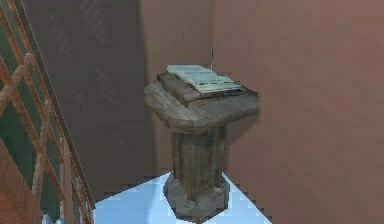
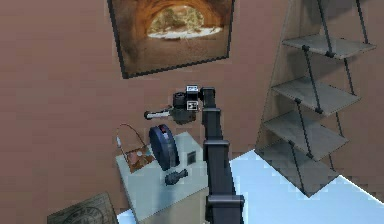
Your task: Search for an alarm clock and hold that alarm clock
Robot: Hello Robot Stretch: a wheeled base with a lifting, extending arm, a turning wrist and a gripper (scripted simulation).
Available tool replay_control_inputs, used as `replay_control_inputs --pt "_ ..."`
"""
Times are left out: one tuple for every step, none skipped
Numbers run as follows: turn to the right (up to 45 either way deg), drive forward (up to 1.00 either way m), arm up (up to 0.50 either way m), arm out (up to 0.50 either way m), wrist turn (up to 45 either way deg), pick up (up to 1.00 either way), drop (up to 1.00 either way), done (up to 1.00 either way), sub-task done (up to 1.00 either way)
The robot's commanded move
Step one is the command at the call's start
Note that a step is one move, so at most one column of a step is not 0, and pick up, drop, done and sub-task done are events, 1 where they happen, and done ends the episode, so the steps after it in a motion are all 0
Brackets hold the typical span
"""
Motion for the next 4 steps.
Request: replay_control_inputs --pt "0.0 0.00 -0.30 0.00 0.0 0.00 0.00 0.00 0.00" --pt "0.0 0.00 0.00 0.00 0.0 1.00 0.00 0.00 0.00" --pt "0.0 0.00 0.10 0.00 0.0 0.00 0.00 0.00 0.00" --pt "0.0 0.00 0.00 0.00 0.0 0.00 0.00 1.00 0.00"
